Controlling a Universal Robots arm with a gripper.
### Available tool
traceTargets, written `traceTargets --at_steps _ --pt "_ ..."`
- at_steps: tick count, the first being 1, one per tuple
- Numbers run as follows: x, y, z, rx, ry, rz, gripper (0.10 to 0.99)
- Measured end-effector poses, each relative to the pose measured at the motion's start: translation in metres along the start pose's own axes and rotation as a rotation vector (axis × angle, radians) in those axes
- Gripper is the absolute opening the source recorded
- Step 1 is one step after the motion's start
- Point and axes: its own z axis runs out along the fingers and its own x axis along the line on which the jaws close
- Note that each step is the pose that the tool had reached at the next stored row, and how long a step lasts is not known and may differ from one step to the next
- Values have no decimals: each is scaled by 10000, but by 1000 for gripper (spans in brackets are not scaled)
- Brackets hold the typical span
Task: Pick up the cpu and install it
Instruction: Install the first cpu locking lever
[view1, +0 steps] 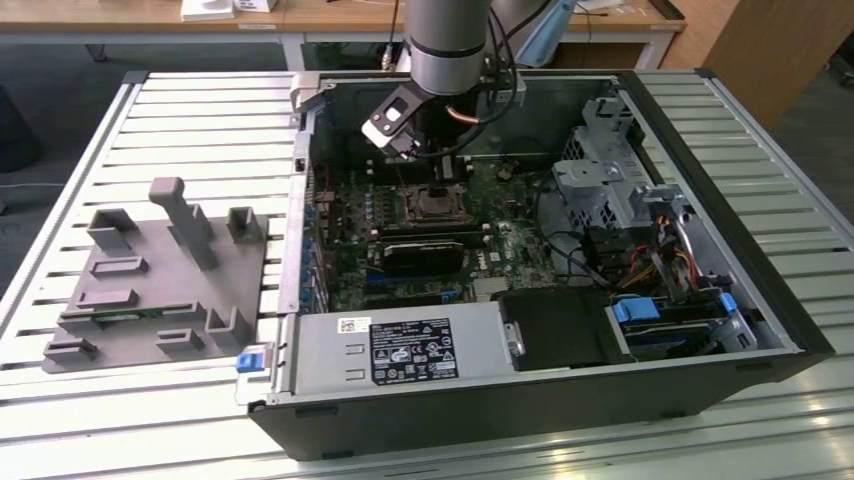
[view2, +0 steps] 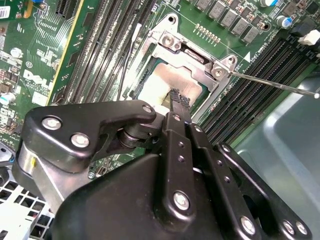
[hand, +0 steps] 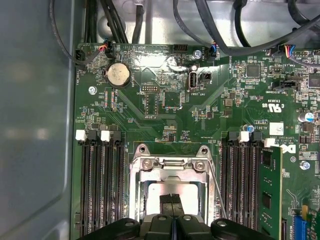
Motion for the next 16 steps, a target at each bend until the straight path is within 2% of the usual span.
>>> traceTargets --at_steps 16 --pt "0 1 -30 1 -1 1 106"
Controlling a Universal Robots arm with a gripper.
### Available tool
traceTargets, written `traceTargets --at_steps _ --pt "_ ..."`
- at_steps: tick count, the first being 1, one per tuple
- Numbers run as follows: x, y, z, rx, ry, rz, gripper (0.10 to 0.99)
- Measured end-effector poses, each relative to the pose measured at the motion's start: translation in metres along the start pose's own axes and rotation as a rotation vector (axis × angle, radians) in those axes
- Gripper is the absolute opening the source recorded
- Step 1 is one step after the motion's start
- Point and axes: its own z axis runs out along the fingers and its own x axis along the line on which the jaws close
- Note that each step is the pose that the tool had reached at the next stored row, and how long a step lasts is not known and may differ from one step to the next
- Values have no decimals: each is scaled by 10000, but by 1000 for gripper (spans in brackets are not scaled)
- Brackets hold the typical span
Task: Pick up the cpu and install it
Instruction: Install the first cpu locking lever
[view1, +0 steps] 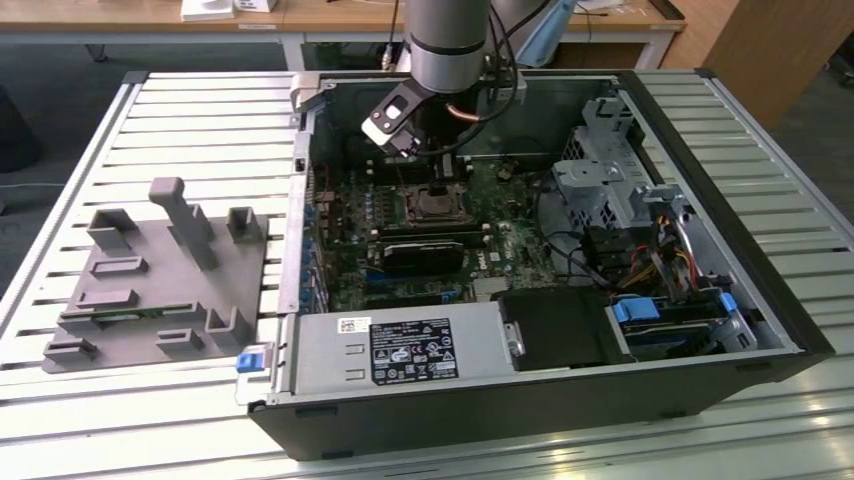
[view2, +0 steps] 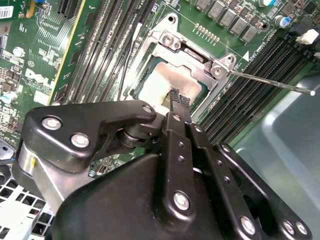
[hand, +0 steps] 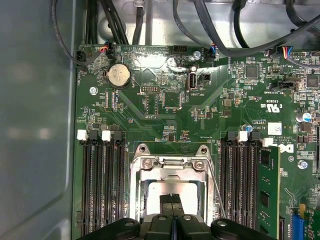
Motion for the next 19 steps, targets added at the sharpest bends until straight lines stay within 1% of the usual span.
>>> traceTargets --at_steps 19 --pt "0 2 -86 0 0 2 106"
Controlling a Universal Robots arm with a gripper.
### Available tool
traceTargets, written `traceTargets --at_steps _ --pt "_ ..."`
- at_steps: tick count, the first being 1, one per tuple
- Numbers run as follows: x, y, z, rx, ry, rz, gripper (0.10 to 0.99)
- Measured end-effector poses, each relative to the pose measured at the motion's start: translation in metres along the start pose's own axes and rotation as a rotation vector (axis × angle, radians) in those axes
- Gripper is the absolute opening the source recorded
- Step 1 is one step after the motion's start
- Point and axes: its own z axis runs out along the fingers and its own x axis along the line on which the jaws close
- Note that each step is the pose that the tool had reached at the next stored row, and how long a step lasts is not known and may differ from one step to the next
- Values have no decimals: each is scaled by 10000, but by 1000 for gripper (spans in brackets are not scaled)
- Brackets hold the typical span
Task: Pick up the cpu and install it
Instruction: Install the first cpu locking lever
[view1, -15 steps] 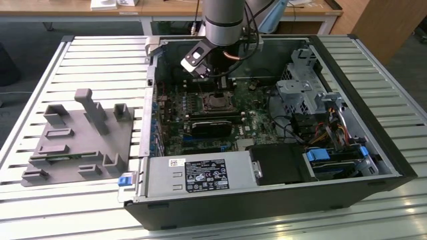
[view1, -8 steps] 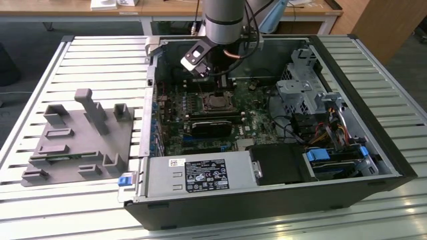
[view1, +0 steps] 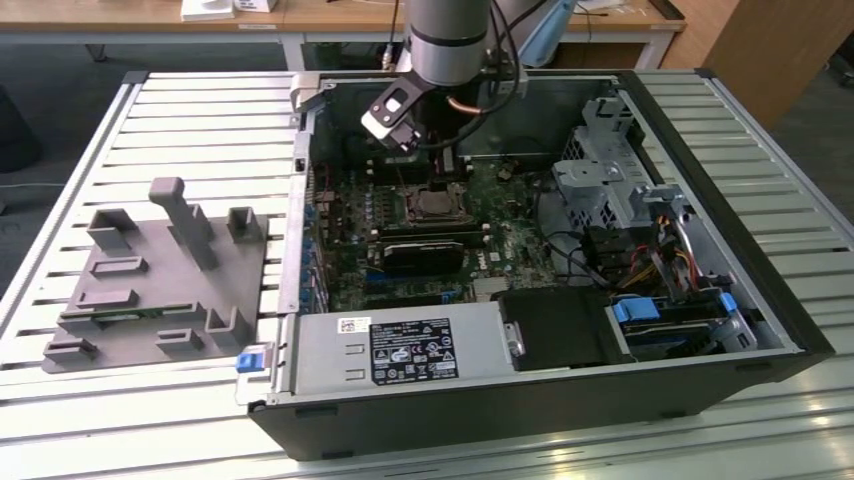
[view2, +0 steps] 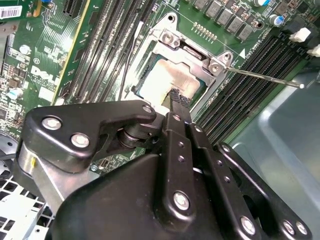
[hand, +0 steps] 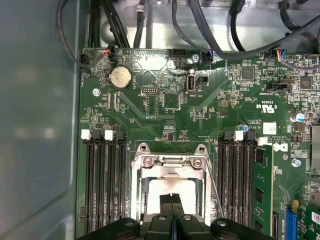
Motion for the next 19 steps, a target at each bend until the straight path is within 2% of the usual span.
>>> traceTargets --at_steps 13,19 --pt "0 1 -30 1 -1 0 106" --pt "0 2 -74 0 0 3 106"
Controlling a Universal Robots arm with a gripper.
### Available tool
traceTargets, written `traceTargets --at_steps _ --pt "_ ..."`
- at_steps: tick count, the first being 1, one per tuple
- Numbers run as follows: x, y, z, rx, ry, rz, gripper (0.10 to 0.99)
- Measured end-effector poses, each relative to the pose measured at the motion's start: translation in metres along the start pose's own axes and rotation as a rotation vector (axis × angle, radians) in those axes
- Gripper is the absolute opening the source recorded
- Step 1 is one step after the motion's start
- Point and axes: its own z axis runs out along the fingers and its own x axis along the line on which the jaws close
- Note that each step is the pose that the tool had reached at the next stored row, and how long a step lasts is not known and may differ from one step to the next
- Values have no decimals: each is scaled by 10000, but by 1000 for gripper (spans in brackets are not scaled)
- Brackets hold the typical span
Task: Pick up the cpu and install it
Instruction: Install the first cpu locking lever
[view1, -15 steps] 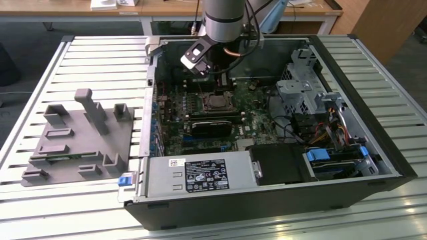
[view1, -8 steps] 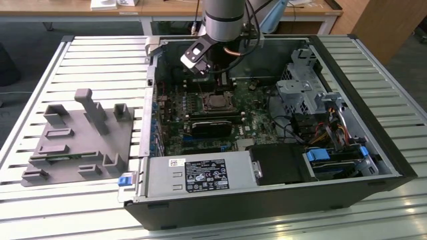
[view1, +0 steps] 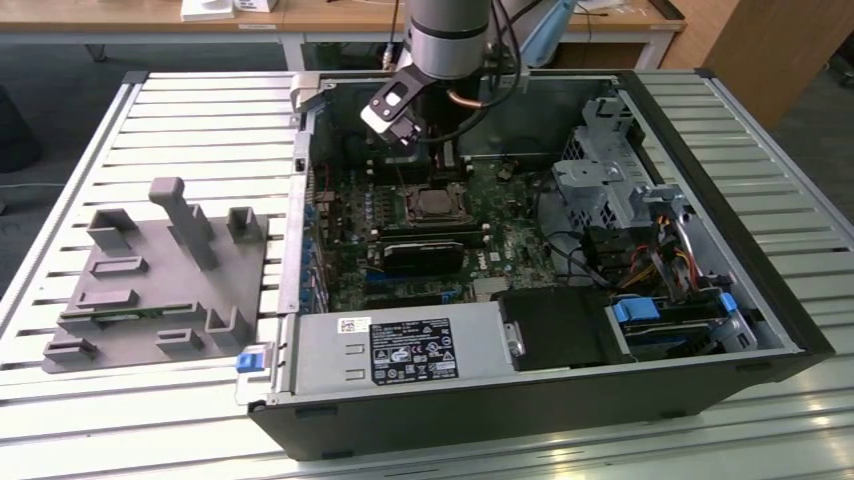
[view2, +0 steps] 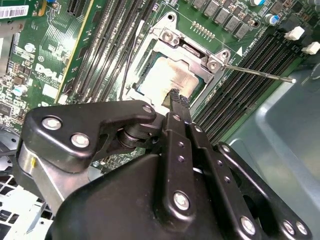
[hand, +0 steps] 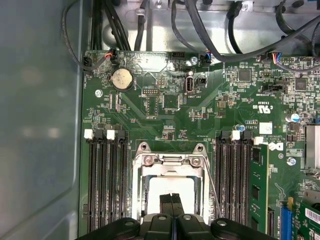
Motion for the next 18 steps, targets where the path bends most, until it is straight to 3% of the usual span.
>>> traceTargets --at_steps 18 --pt "0 5 -217 0 0 2 106"
